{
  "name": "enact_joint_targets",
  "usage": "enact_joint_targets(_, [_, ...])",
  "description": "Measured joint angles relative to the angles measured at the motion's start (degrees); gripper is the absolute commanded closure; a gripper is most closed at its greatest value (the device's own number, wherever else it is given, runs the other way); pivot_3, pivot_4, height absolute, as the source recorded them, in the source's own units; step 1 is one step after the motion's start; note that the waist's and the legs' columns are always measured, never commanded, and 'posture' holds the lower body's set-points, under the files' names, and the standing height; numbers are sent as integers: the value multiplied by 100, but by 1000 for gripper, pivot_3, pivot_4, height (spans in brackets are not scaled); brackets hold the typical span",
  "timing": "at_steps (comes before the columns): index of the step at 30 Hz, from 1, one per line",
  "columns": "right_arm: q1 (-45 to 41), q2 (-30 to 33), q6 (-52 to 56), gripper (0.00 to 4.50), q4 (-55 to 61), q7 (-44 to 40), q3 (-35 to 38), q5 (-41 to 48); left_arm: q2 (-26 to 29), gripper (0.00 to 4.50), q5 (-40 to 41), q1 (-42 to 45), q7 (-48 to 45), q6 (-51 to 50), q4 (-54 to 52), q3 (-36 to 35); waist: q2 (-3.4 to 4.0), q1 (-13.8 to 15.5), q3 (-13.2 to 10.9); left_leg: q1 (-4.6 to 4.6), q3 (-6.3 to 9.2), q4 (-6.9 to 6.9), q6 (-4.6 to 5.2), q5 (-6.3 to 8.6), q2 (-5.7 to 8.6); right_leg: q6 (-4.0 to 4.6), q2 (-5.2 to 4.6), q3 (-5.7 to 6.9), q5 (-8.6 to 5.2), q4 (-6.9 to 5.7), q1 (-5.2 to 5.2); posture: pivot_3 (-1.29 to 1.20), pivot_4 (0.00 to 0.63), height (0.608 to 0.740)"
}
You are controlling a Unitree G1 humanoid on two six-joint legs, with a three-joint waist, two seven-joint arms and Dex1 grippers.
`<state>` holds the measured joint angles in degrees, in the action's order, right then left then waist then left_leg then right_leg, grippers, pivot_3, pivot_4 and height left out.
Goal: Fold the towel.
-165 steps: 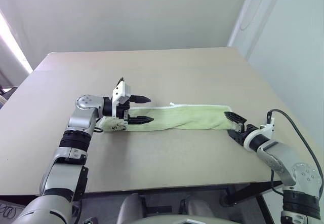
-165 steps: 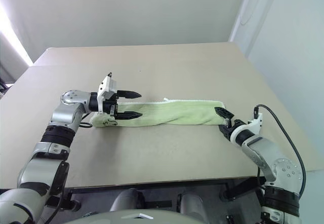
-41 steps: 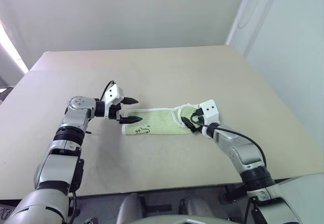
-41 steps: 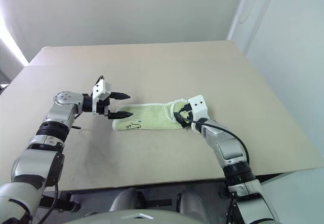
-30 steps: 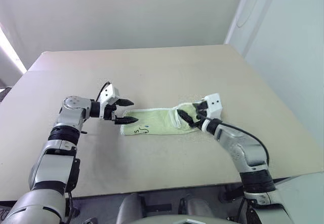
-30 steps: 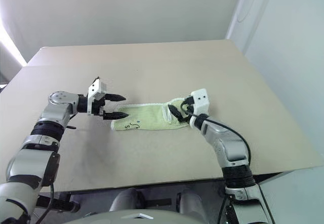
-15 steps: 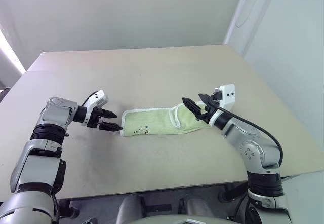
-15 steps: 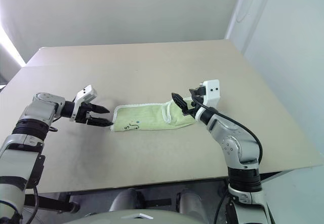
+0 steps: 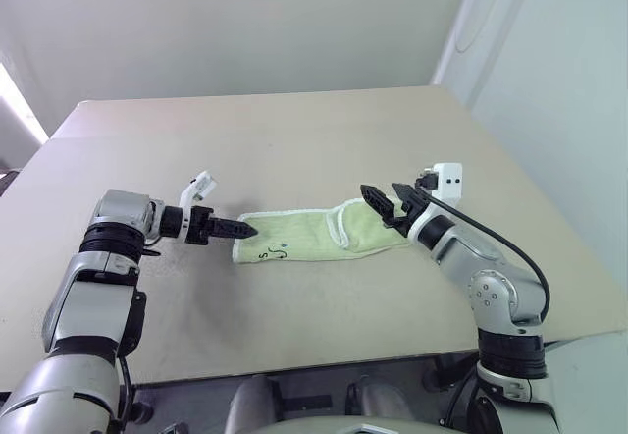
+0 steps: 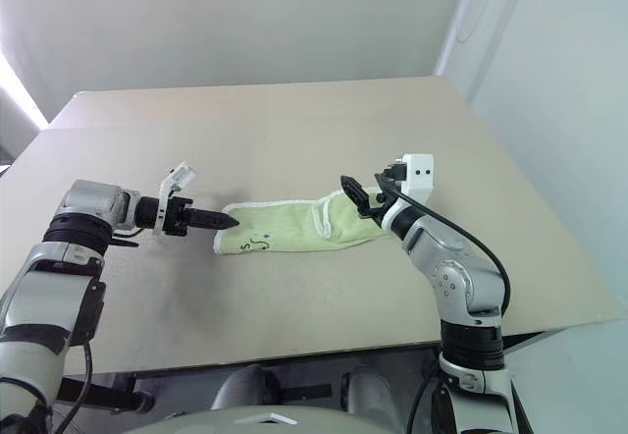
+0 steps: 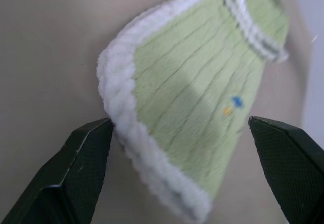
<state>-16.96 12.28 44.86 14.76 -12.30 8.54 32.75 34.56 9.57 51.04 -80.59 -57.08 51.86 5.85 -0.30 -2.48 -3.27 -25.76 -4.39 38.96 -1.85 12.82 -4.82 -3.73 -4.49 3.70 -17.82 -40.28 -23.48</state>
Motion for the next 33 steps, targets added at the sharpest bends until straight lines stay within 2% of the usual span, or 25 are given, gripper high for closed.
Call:
enact_joint_targets(11, [3, -59, 34, 166, -208, 305, 111, -54, -146, 0, 51, 240, 200, -350, 442, 77, 0, 4, 0, 5, -1, 0, 0, 0, 3, 0, -4, -1, 0, 0, 1, 0, 0, 683])
enact_joint_targets(12, [3, -59, 34, 138, -235, 316, 118, -57, -167, 387, 53, 241, 234, -353, 444, 67, 0, 9, 0, 8, 0, 0, 0, 0, 3, 0, -4, 0, 0, 0, 0, 0, 0, 683])
enact_joint_targets(14, [2, -59, 34, 138, -280, 352, 125, -68, -247, 878, 54, 250, 373, -361, 477, 48, 0, 23, 0, 17, 0, 0, 0, 0, 6, 1, -8, 0, -1, 1, 2, 0, 0, 683])
enact_joint_targets(24, [1, -65, 12, 138, -393, 493, 187, -178, -477, 4447, 145, 50, 422, -472, 324, 58, 0, -3, 0, 6, 0, 0, 0, 0, 4, 0, -4, -1, 0, -3, 6, 0, 0, 683])
enact_joint_targets(33, [-1, -43, 71, 138, -383, 408, 405, -16, -188, 4488, 216, 32, 470, -347, -290, 224, 0, -3, -1, 4, -2, 0, 0, 0, 4, 0, -4, -4, 0, -3, 4, 0, 0, 683])
